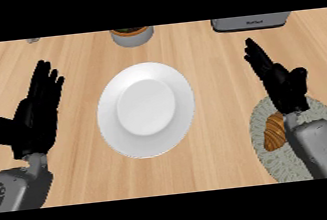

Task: Pick the bell pepper from the placemat and place it in the plate

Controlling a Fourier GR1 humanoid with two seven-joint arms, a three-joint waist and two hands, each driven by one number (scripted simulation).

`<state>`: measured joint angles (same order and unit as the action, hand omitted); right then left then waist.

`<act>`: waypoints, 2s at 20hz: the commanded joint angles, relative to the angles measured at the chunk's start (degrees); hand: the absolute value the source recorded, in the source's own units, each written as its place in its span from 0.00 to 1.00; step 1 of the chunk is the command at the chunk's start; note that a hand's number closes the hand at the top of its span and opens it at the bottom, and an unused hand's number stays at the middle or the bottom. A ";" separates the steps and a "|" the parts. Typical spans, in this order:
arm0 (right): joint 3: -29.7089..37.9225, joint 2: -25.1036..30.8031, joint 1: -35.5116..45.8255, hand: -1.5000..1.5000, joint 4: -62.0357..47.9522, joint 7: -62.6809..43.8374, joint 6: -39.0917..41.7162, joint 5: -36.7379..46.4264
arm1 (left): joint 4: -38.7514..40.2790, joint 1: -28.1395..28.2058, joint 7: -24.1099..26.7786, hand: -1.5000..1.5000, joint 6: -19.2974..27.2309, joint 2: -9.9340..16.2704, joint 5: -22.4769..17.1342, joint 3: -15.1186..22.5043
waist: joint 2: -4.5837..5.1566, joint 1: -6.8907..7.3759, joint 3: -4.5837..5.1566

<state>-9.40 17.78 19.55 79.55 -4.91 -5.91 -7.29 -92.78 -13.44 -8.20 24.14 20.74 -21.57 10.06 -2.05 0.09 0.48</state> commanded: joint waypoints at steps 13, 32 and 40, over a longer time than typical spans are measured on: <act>31.19 -12.47 -14.70 0.00 16.31 20.45 -42.31 0.99 | 6.06 18.05 11.43 0.50 -3.97 13.38 14.05 2.55 | 1.23 -3.06 -0.40; 13.91 2.35 -52.39 0.00 43.77 -19.85 -34.15 16.99 | 10.37 17.18 17.64 0.50 -8.48 11.37 15.27 1.11 | 2.45 0.13 -0.28; 14.96 11.69 -44.47 0.00 43.38 -41.22 -23.28 18.16 | 8.70 15.23 14.80 0.50 -9.71 11.80 15.15 -1.38 | 2.23 0.48 -0.42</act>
<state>5.17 25.78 -28.69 123.68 -37.39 -33.68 10.59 -84.06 3.58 8.16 15.99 31.66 -5.62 10.65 0.26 0.57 0.13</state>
